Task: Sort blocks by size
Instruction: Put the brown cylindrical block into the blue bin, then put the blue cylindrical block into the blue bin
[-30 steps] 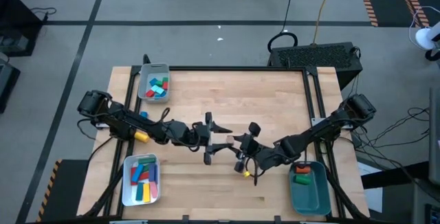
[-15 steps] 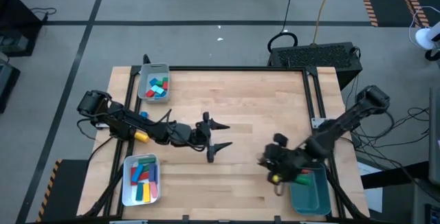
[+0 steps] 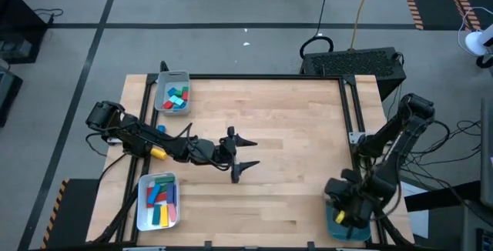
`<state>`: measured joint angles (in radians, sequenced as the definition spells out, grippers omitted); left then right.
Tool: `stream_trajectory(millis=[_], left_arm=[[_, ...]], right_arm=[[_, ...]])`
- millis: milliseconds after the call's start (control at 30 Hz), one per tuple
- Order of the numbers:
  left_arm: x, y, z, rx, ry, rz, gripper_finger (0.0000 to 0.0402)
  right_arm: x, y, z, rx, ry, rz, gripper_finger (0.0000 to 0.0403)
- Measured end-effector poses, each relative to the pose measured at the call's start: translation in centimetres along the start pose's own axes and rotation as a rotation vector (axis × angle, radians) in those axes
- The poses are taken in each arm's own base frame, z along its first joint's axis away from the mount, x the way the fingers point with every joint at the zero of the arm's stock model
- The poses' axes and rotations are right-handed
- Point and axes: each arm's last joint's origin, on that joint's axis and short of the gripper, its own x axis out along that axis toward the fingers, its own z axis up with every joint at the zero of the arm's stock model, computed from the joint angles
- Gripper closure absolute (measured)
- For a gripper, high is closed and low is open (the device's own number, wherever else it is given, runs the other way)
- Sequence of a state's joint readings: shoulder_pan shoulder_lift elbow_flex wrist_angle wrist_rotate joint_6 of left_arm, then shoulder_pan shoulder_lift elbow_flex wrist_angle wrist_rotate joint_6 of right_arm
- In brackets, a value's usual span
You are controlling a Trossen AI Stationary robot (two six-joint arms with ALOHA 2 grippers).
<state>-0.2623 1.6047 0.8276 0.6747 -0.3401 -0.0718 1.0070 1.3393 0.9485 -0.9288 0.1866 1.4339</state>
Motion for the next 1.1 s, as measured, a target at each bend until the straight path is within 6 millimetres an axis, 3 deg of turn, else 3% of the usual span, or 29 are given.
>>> stream_trajectory(millis=[233, 467, 633, 767, 1100], left_arm=[[0.2, 0.6, 0.0, 0.008, 0.009, 0.01, 0.01], [0.4, 1.5, -0.1, 0.012, 0.031, 0.04, 0.01], [0.5, 1.7, -0.1, 0.009, 0.026, 0.045, 0.01], [0.5, 1.7, 0.1, 0.008, 0.004, 0.043, 0.01], [0.4, 1.6, 0.4, 0.039, -0.018, 0.039, 0.01]], right_arm=[[2.4, 1.1, -2.7, 0.042, 0.193, -0.082, 0.0296], [5.1, 2.0, -3.6, 0.003, 0.266, -0.126, 0.0286], [5.3, 1.9, -3.4, 0.034, 0.264, -0.149, 0.021], [5.3, 1.6, -3.3, 0.082, 0.26, -0.195, 0.0175], [4.6, 1.7, -2.8, 0.086, 0.144, -0.225, 0.0183]])
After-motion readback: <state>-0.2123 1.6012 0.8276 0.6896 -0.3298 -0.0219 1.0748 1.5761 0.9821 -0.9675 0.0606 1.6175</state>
